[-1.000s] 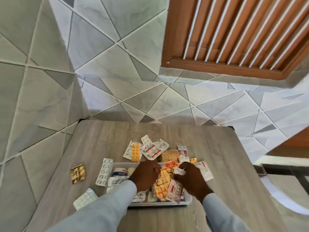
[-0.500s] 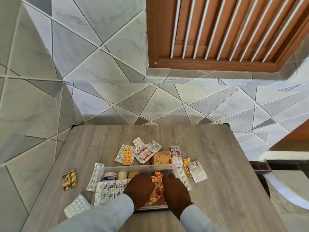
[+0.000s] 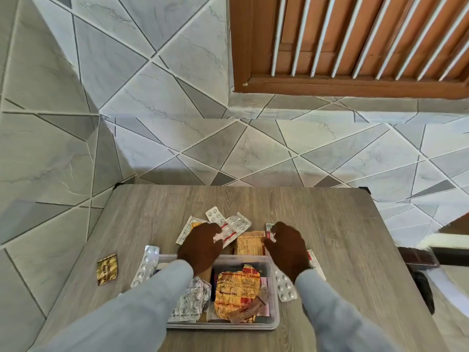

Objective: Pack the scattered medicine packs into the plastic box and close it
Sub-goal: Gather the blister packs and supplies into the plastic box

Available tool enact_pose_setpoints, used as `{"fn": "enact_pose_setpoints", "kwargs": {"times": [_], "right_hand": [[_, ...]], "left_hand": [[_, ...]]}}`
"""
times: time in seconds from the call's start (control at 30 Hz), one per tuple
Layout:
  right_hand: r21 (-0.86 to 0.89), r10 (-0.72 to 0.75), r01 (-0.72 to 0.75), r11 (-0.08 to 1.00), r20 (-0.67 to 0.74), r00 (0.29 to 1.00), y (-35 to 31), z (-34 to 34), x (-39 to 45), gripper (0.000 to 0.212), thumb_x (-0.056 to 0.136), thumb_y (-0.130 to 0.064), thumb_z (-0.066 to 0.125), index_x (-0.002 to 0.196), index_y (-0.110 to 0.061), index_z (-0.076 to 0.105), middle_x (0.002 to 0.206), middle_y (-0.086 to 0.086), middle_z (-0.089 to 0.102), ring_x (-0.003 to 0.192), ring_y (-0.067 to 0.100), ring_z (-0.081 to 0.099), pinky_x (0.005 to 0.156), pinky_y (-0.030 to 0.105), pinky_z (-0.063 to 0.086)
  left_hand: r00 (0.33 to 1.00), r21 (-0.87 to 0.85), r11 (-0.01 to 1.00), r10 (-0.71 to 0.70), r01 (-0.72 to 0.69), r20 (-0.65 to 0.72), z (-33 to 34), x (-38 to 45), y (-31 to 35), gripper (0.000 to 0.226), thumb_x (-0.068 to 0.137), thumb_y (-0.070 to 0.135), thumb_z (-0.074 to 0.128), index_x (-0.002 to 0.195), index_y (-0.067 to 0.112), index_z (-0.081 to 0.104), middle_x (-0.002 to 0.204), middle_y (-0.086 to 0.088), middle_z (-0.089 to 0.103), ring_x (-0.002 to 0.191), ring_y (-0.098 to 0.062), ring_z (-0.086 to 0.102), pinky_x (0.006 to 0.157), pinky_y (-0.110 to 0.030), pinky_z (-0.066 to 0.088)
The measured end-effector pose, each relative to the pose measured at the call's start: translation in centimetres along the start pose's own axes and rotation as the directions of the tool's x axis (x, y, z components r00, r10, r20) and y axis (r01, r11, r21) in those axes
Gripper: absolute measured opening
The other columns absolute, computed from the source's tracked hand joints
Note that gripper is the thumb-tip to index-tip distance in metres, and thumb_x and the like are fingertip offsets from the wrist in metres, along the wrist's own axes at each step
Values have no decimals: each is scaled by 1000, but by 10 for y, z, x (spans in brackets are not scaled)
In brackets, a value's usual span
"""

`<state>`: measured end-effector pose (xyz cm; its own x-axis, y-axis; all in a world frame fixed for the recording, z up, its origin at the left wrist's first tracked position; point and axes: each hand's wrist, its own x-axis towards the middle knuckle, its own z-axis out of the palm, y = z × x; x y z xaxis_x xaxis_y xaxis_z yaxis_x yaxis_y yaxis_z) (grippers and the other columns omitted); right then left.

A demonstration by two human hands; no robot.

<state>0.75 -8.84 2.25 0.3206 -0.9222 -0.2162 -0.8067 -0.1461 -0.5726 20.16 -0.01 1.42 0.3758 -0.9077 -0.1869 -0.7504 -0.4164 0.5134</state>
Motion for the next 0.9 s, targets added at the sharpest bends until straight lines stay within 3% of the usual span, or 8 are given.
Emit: {"fn": "enact_pose_setpoints", "kwargs": {"times": [0.1, 0.3, 0.4, 0.5, 0.63, 0.73, 0.8, 0.9], "right_hand": [[-9, 229, -230, 973, 131, 964, 13, 6, 33, 83, 71, -53, 75, 133, -11, 40, 132, 16, 51, 121, 36, 51, 98, 45, 47], [-148, 372, -348, 926, 194, 908, 8, 30, 53, 116, 51, -70, 78, 140, -18, 23, 142, 16, 37, 130, 41, 39, 103, 55, 40], [-117, 374, -356, 927, 224, 900, 2, 42, 58, 117, 52, -63, 82, 141, -21, 19, 140, 16, 45, 127, 41, 43, 102, 54, 42], [137, 345, -376, 916, 208, 915, 0, 48, 61, 117, 57, -36, 90, 144, -22, 14, 138, 17, 51, 124, 40, 50, 101, 54, 44], [424, 348, -399, 813, 195, 917, 6, 46, 63, 106, 65, -5, 85, 147, -18, 19, 135, 21, 52, 113, 38, 58, 90, 46, 52], [522, 313, -427, 738, 297, 902, 7, 41, 64, 46, 69, 6, 78, 112, 2, 62, 110, 27, 67, 78, 32, 68, 75, 49, 59], [516, 270, -433, 739, 361, 892, 8, 37, 63, 20, 70, 3, 78, 89, 4, 69, 93, 27, 72, 75, 35, 70, 76, 50, 59], [471, 225, -429, 771, 428, 875, 5, 39, 65, 26, 67, -5, 83, 86, -2, 66, 85, 17, 72, 75, 30, 71, 70, 42, 60]], "left_hand": [[977, -28, 981, -189, 193, 94, 6, 26, -18, 52, 80, 36, 66, 127, 22, 51, 131, -5, 56, 121, -26, 52, 102, -37, 41], [969, 246, 962, -168, 121, 180, 25, 57, -11, 63, 72, 60, 59, 125, 28, 48, 124, -5, 61, 114, -30, 56, 95, -44, 46], [970, 352, 930, -173, 105, 169, 38, 65, -5, 59, 76, 57, 58, 125, 27, 45, 124, -7, 59, 114, -31, 54, 94, -45, 44], [976, 362, 926, -169, 109, 140, 44, 69, -2, 66, 78, 48, 63, 133, 25, 36, 128, -10, 53, 118, -32, 50, 96, -47, 42], [972, 115, 975, -205, 192, 116, 40, 73, -6, 61, 75, 41, 67, 128, 23, 44, 124, -9, 56, 113, -32, 56, 93, -45, 48], [971, -128, 967, -204, 220, 126, 26, 73, -15, 28, 80, 26, 67, 107, 21, 60, 114, -6, 65, 105, -27, 61, 90, -39, 50], [969, -217, 948, -208, 234, 136, 24, 74, -16, 26, 80, 23, 69, 105, 22, 61, 111, -5, 66, 102, -25, 62, 89, -36, 50], [960, -214, 947, -200, 241, 194, 32, 72, -13, 35, 85, 21, 64, 119, 18, 57, 123, -6, 60, 109, -26, 59, 89, -32, 46]]}}
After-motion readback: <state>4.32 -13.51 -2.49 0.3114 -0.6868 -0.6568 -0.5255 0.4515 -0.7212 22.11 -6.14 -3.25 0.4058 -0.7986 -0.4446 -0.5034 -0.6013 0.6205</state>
